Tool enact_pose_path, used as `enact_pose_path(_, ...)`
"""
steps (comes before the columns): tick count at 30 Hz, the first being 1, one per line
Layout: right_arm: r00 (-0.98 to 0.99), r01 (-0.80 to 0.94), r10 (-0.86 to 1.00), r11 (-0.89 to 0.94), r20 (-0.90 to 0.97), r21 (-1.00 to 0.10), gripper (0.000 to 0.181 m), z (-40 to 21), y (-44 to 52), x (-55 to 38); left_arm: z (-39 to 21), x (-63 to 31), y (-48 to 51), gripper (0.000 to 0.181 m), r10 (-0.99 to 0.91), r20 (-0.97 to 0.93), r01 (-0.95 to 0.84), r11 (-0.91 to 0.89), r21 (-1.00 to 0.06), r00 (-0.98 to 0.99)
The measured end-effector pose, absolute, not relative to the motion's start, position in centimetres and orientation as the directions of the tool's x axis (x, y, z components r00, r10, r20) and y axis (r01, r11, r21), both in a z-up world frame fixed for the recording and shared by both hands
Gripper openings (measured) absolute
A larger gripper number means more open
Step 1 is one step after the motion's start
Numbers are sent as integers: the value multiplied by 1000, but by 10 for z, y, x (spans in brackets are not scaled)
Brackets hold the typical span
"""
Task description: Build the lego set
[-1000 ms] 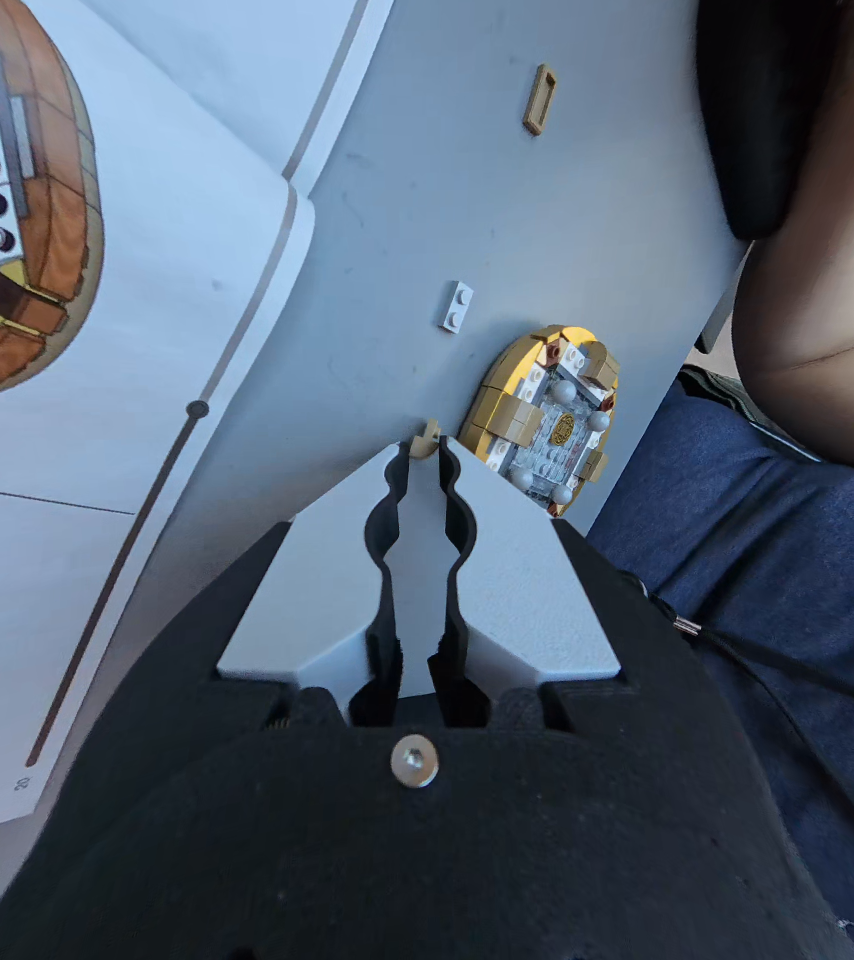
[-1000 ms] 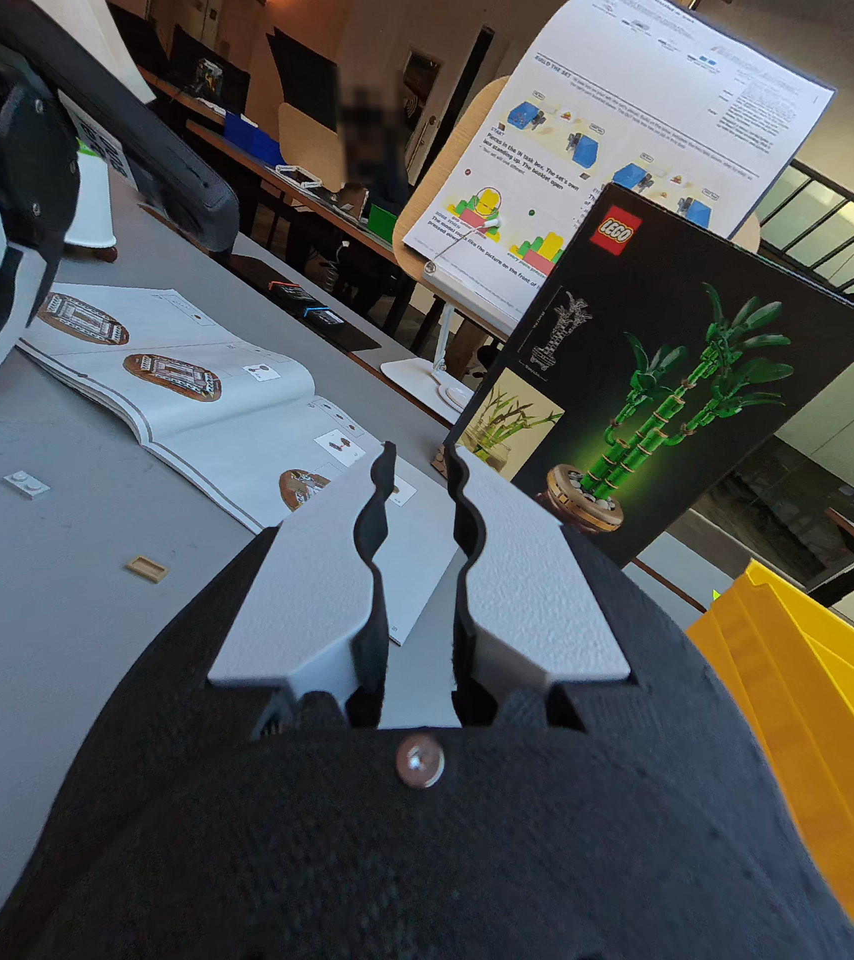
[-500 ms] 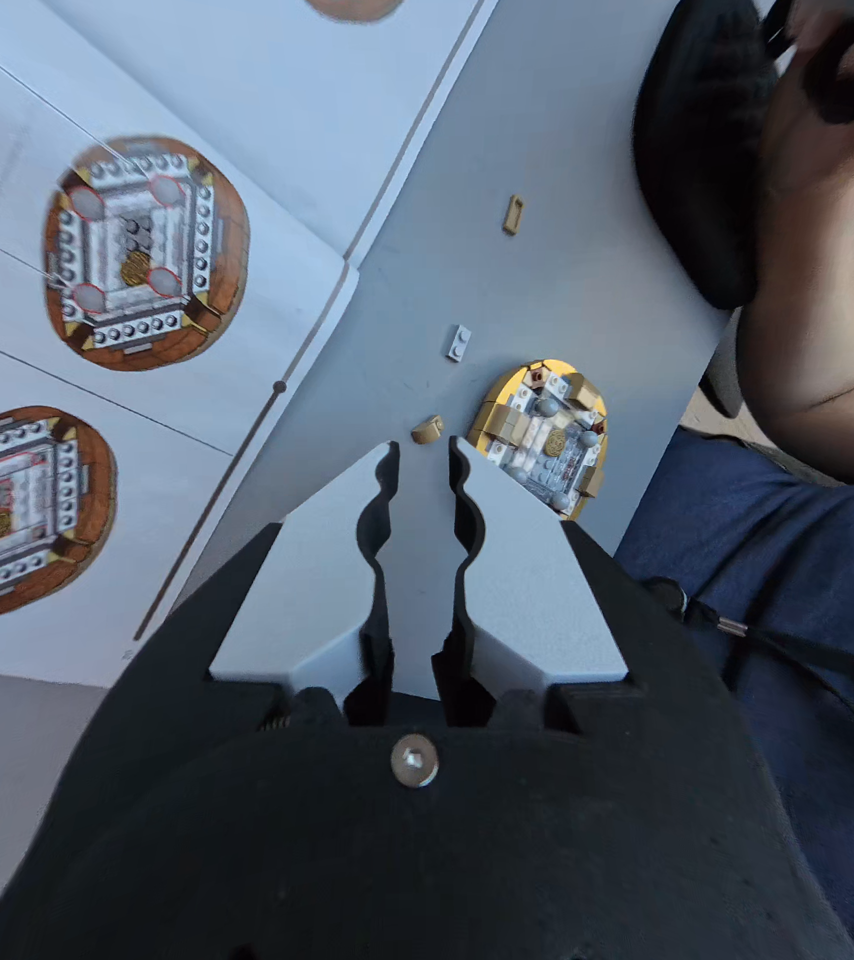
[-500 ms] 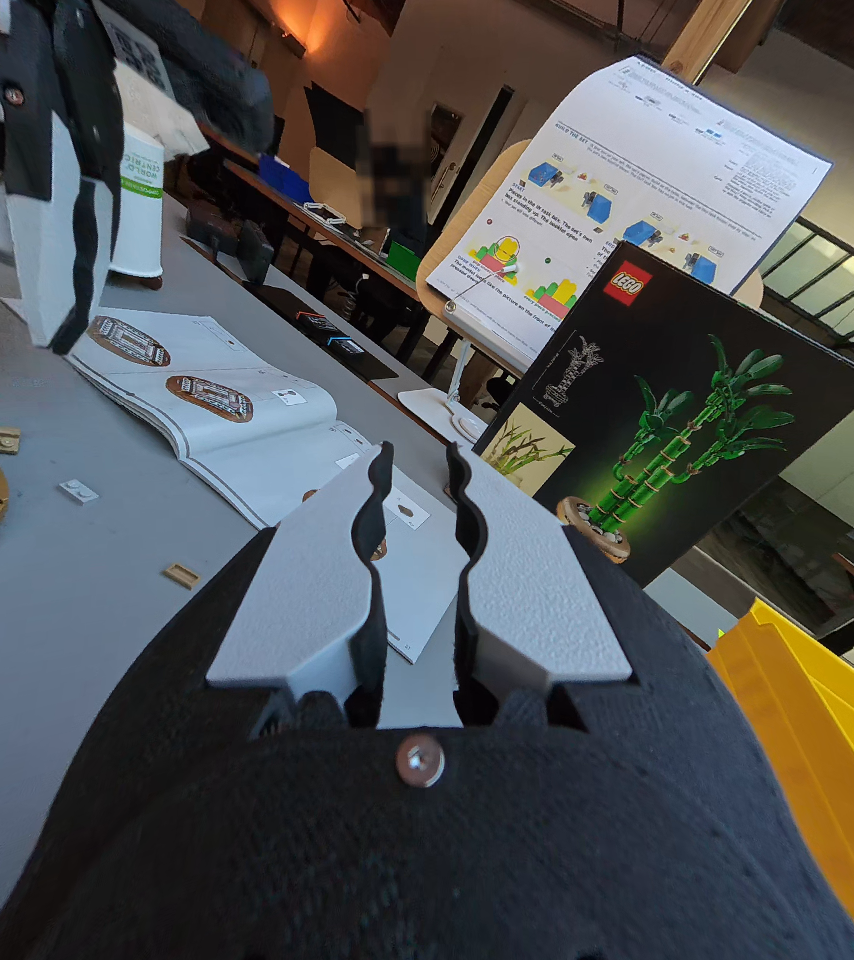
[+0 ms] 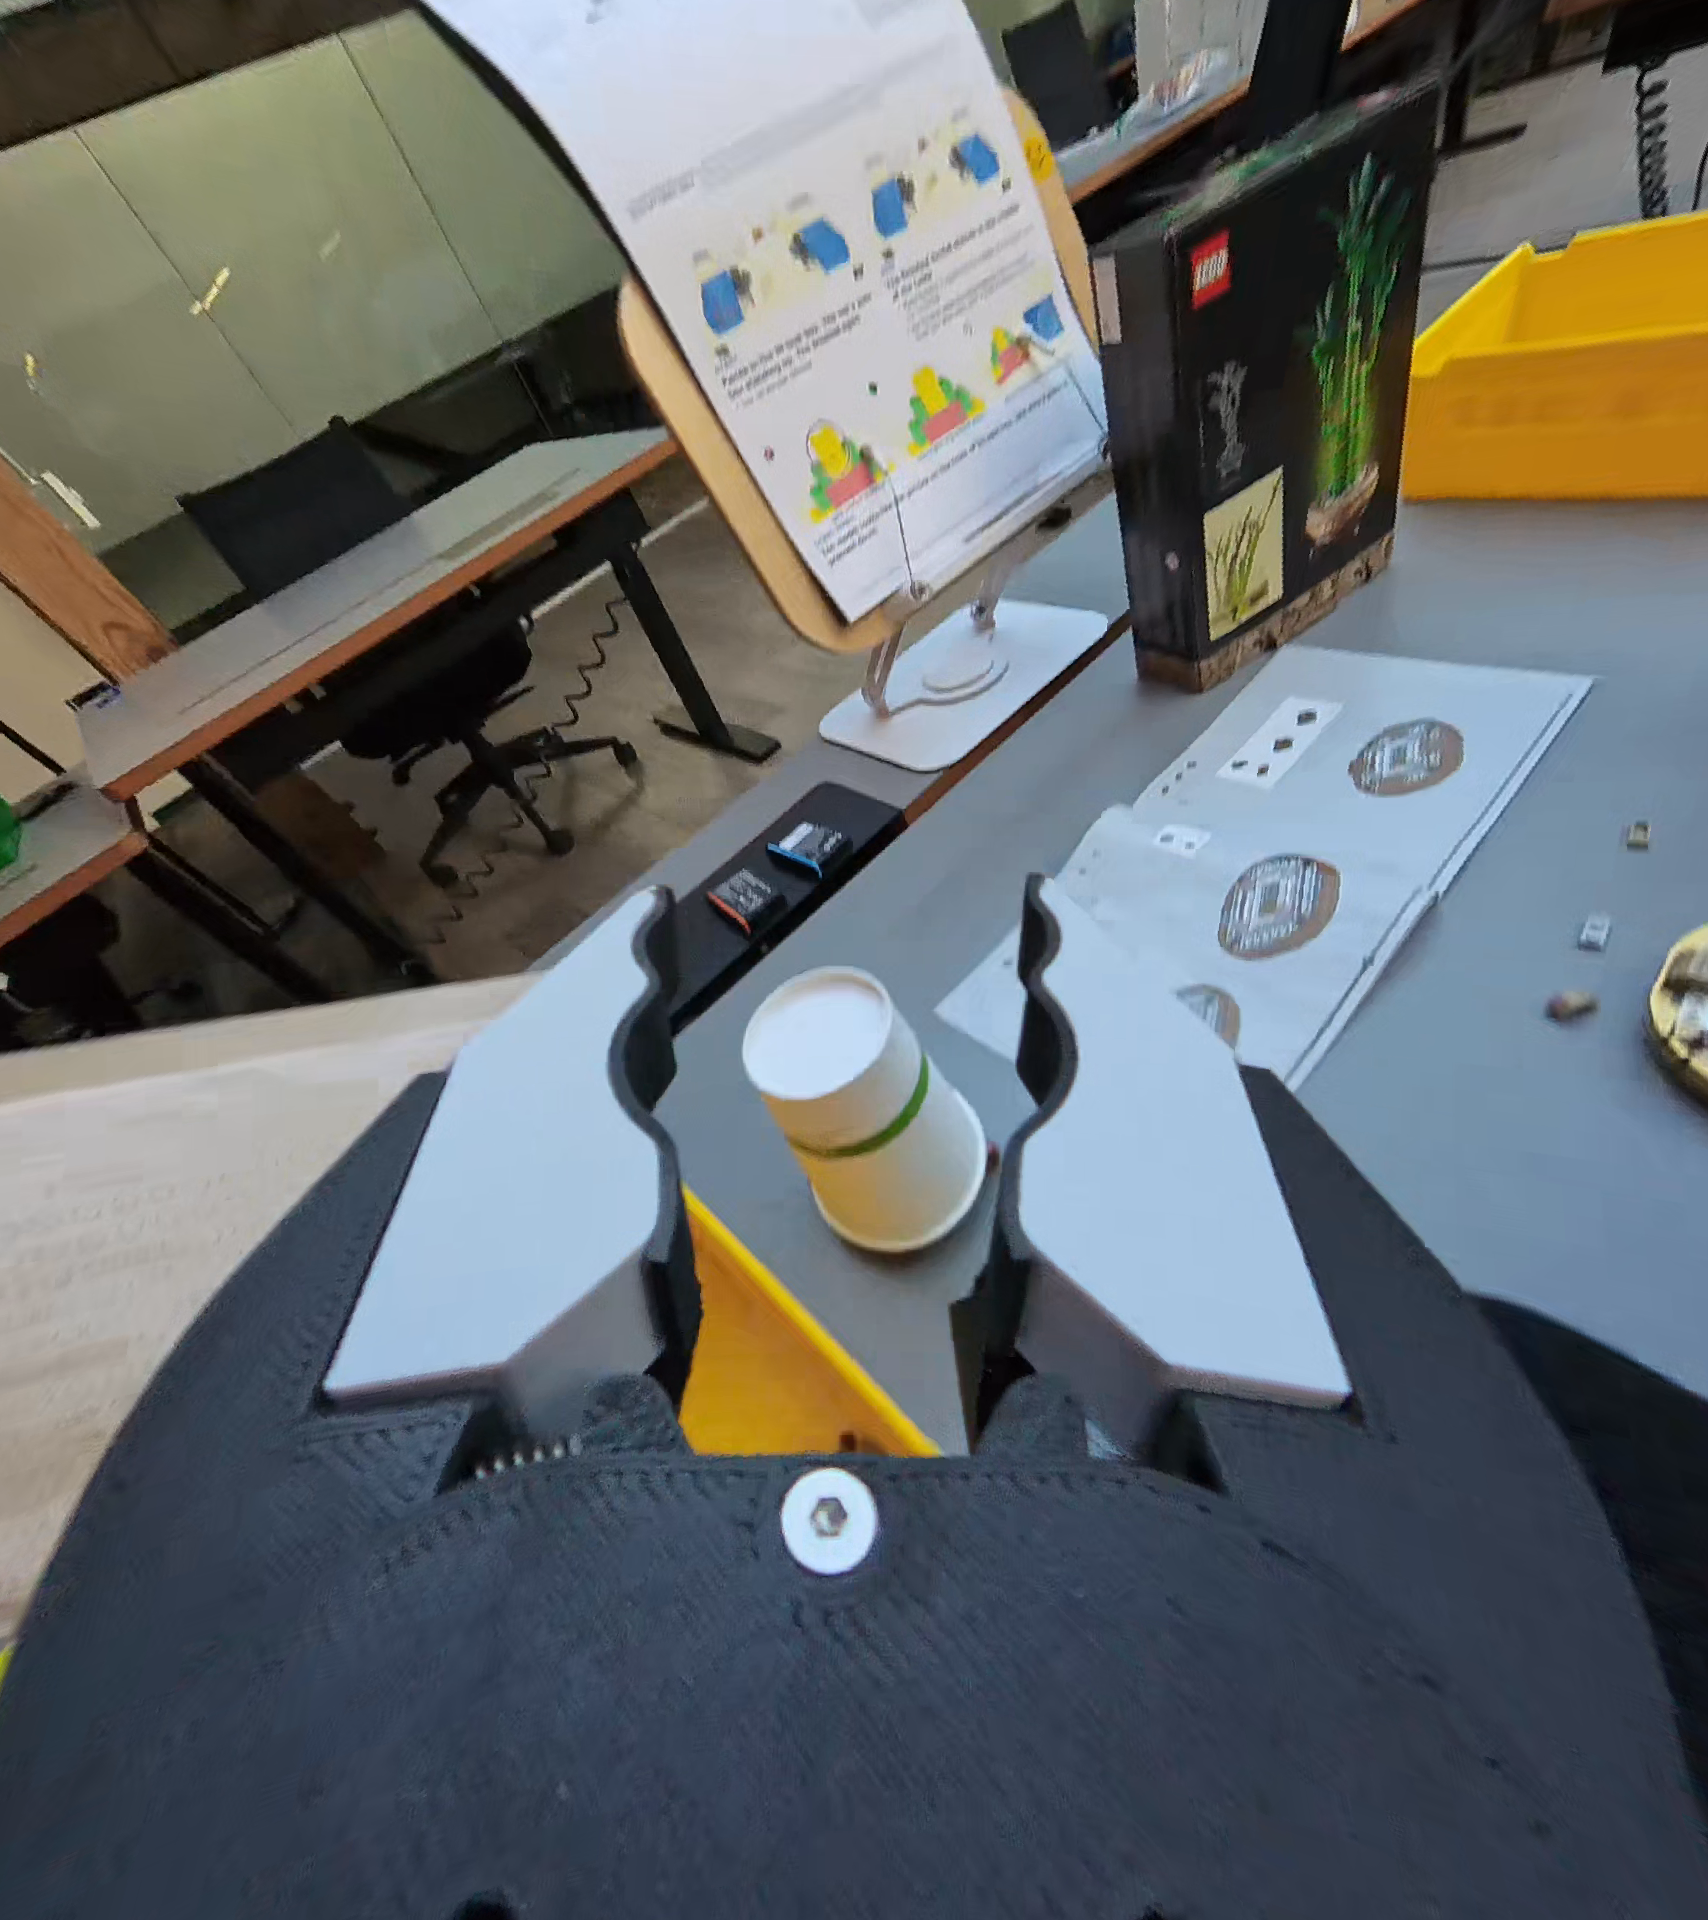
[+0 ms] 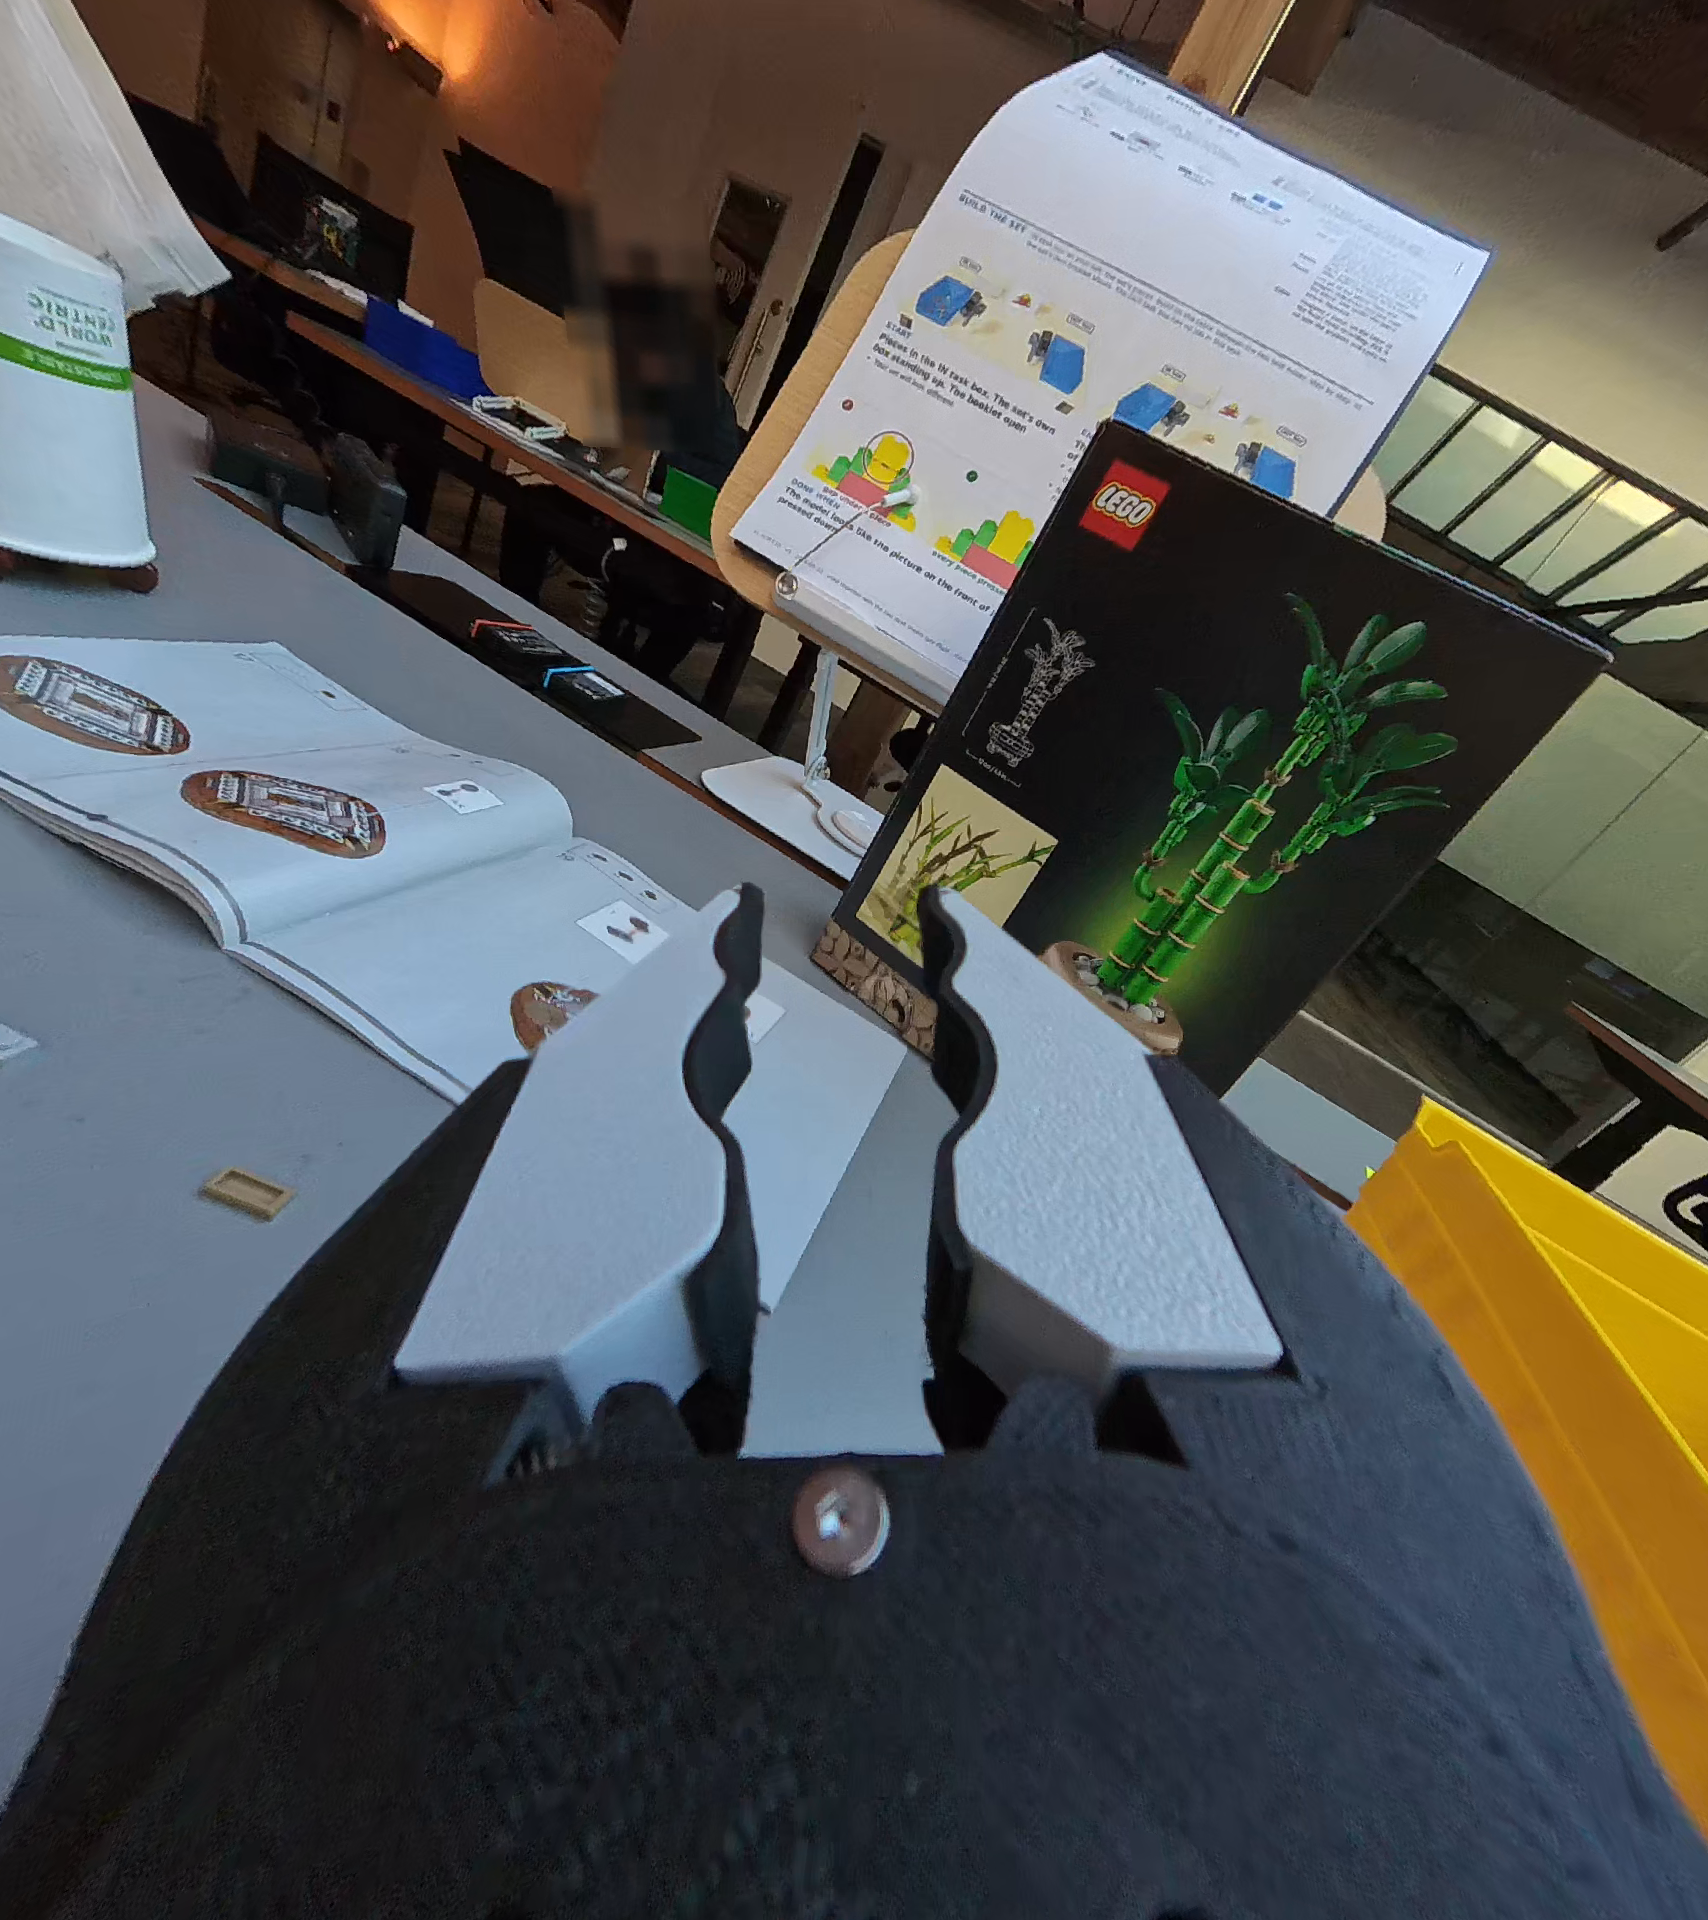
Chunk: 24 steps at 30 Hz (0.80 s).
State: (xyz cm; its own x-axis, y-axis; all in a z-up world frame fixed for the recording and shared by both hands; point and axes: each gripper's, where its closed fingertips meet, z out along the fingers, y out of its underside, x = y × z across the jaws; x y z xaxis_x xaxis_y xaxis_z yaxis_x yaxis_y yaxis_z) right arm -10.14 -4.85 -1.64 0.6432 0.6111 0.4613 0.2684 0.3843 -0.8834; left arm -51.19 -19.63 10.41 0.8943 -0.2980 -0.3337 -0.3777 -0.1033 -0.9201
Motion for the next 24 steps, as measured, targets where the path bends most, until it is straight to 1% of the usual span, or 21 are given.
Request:
enact_pose_path(1, 652, 248, 610, 389, 449, -887, 31, -14, -49, -101, 94, -526, -203, 66, -307, -334, -386, -124, -914, 891)
enact_pose_path(2, 660, 234, 611, 386, 437, -892, 33, -13, -48, -101, 83, -541, -209, 63, -305, -333, -389, -145, -910, 892)
enact_pose_path(3, 666, 227, 612, 378, 427, -897, 33, -14, -47, -101, 70, -555, -214, 57, -313, -313, -380, -181, -907, 897)
enact_pose_path(5, 686, 229, 605, 347, 404, -909, 34, -18, -40, -97, 37, -572, -226, 48, -407, -260, -389, -275, -879, 876)
enact_pose_path(7, 706, 218, 602, 316, 373, -923, 34, -20, -33, -94, 25, -593, -221, 37, -434, -240, -392, -306, -868, 868)
enact_pose_path(8, 718, 215, 597, 300, 359, -929, 34, -21, -30, -91, 17, -599, -220, 38, -471, -204, -394, -351, -850, 858)
enact_pose_path(10, 734, 221, 584, 278, 347, -935, 34, -23, -24, -88, -4, -615, -220, 40, -521, -170, -443, -462, -768, 837)
enact_pose_path(11, 738, 231, 577, 273, 351, -934, 34, -25, -23, -88, -16, -623, -221, 46, -530, -162, -465, -509, -725, 832)
enact_pose_path(12, 741, 247, 567, 269, 361, -931, 34, -26, -22, -87, -25, -628, -222, 47, -545, -154, -484, -536, -692, 824)
enact_pose_path(13, 739, 266, 560, 268, 374, -926, 34, -28, -21, -88, -32, -627, -222, 47, -561, -142, -492, -543, -681, 816)
enact_pose_path(14, 735, 282, 557, 267, 386, -922, 34, -30, -22, -89, -38, -620, -222, 46, -594, -125, -498, -521, -694, 795)
enact_pose_path(15, 729, 299, 556, 267, 400, -916, 34, -32, -22, -91, -43, -612, -222, 46, -649, -127, -535, -482, -694, 750)
enact_pose_path(16, 722, 319, 555, 265, 414, -910, 34, -35, -21, -93, -47, -611, -218, 45, -664, -149, -563, -467, -682, 732)
enact_pose_path(19, 696, 359, 569, 254, 439, -898, 34, -43, -20, -99, -65, -598, -215, 39, -733, -117, -597, -439, -671, 670)
enact_pose_path(20, 688, 368, 573, 252, 444, -895, 34, -45, -20, -100, -76, -600, -215, 38, -738, -107, -612, -459, -644, 666)
enact_pose_path(22, 678, 379, 578, 254, 454, -890, 34, -47, -21, -103, -98, -610, -216, 42, -722, -82, -629, -535, -564, 687)
enact_pose_path(24, 673, 384, 579, 257, 460, -887, 34, -48, -21, -103, -114, -617, -214, 41, -707, -78, -642, -583, -498, 703)
